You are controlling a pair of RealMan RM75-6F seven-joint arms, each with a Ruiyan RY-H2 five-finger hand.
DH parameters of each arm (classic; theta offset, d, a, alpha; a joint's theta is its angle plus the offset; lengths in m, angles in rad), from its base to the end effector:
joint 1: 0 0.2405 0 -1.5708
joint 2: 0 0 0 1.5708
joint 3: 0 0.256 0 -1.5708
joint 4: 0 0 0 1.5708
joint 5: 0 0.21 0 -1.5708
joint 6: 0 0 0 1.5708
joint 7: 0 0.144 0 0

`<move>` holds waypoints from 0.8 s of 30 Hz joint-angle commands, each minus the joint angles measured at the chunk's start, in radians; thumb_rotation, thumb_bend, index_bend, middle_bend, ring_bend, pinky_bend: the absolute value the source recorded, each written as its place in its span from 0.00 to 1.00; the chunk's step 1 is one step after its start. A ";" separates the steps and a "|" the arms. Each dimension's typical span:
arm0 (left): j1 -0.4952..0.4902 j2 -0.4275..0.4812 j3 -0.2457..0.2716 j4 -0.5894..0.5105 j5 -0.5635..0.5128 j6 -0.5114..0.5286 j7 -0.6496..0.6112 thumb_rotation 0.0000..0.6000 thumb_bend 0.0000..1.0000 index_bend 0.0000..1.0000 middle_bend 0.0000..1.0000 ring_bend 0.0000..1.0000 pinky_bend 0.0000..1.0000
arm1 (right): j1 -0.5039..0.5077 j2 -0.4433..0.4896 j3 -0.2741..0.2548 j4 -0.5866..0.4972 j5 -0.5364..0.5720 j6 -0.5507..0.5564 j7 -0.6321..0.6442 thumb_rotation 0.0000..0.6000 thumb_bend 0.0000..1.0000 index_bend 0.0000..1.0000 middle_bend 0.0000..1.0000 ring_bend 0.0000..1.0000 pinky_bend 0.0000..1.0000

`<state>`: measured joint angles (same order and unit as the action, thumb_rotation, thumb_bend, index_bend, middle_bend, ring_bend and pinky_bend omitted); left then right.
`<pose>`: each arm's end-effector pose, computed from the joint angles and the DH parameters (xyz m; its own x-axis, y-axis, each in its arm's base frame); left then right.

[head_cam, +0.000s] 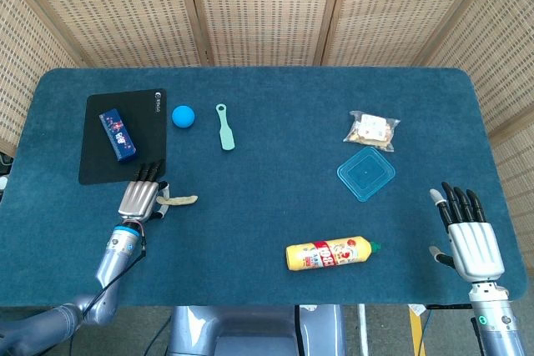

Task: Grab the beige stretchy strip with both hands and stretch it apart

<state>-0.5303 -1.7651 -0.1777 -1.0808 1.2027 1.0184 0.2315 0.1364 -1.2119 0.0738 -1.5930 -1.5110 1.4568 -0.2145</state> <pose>-0.2512 0.3252 -0.0458 0.4329 0.2372 0.8697 0.9013 -0.1299 -0.4132 -0.2940 -0.2010 0.1300 0.5194 0.0194 0.8543 -0.8518 -0.0683 0.5195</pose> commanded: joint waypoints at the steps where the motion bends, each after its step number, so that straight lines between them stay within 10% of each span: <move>1: 0.001 0.001 0.002 0.001 0.002 0.001 -0.005 1.00 0.50 0.60 0.00 0.00 0.00 | 0.000 0.000 0.000 0.000 0.000 0.000 -0.001 1.00 0.00 0.00 0.00 0.00 0.00; 24: 0.012 0.052 -0.008 -0.078 0.045 0.037 -0.159 1.00 0.59 0.76 0.00 0.00 0.00 | 0.005 -0.001 -0.003 0.000 0.006 -0.012 -0.001 1.00 0.00 0.00 0.00 0.00 0.00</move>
<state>-0.5233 -1.7307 -0.1831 -1.1343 1.2289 1.0423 0.1114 0.1411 -1.2127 0.0713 -1.5933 -1.5053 1.4450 -0.2155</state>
